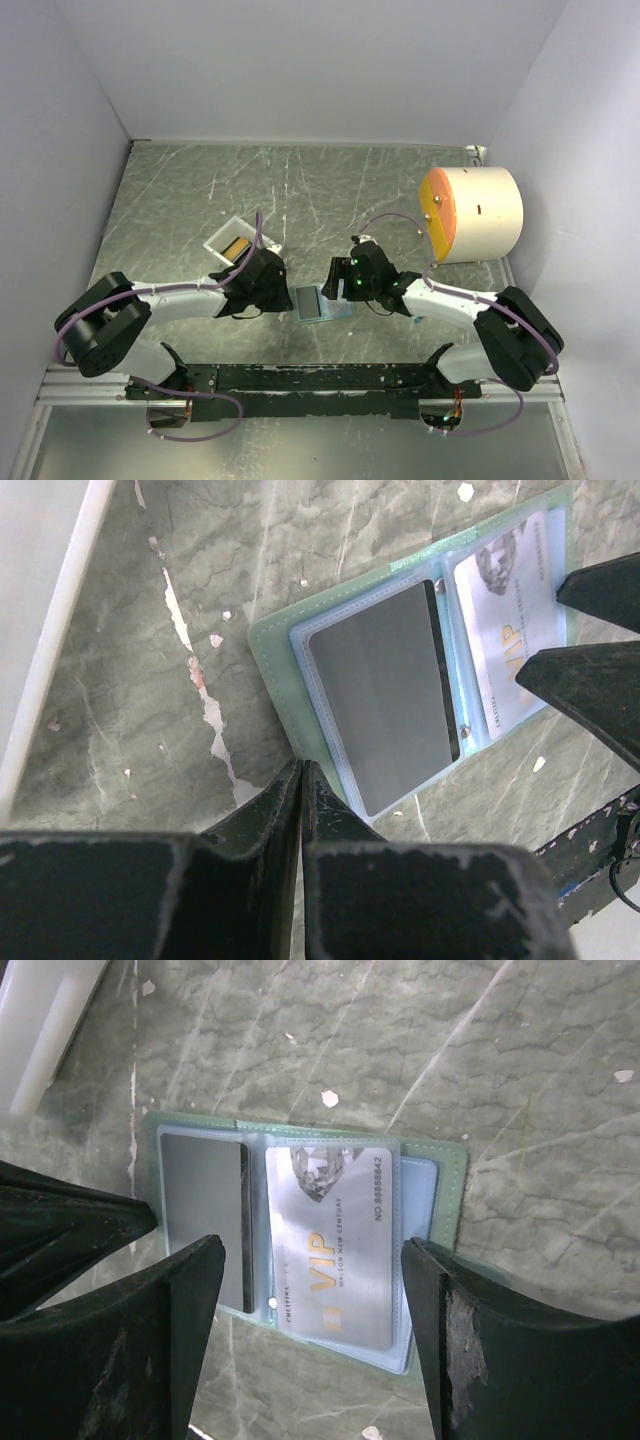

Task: Put the credit cards into the card holder
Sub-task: Turn over the card slot in the card holder.

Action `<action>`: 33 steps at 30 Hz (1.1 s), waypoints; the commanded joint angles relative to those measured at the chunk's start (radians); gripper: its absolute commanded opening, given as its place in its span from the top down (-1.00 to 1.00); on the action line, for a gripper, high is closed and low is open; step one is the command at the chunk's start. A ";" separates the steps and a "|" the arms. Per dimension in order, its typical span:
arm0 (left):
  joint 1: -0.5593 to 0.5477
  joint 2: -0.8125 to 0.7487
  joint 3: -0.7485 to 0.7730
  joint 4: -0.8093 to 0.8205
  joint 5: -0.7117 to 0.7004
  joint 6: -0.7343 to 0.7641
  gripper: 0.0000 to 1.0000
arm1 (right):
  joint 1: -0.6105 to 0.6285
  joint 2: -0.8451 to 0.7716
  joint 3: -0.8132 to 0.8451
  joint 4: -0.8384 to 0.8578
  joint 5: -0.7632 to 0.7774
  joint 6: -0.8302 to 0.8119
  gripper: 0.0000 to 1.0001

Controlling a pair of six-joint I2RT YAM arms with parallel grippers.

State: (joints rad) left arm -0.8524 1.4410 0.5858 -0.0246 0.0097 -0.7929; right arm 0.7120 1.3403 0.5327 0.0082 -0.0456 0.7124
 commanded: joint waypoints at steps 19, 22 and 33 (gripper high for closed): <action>0.003 0.016 0.002 0.050 0.034 -0.006 0.72 | 0.011 -0.010 -0.013 0.011 -0.060 -0.015 -0.42; 0.004 0.015 0.003 0.049 0.033 -0.005 0.72 | 0.012 -0.027 -0.004 0.000 -0.064 -0.014 -0.41; 0.003 0.012 0.000 0.050 0.034 -0.005 0.73 | 0.009 -0.024 -0.017 0.058 -0.124 0.020 -0.40</action>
State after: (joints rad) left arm -0.8524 1.4513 0.5858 -0.0174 0.0212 -0.7933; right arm 0.7185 1.3235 0.5289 0.0139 -0.1299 0.7044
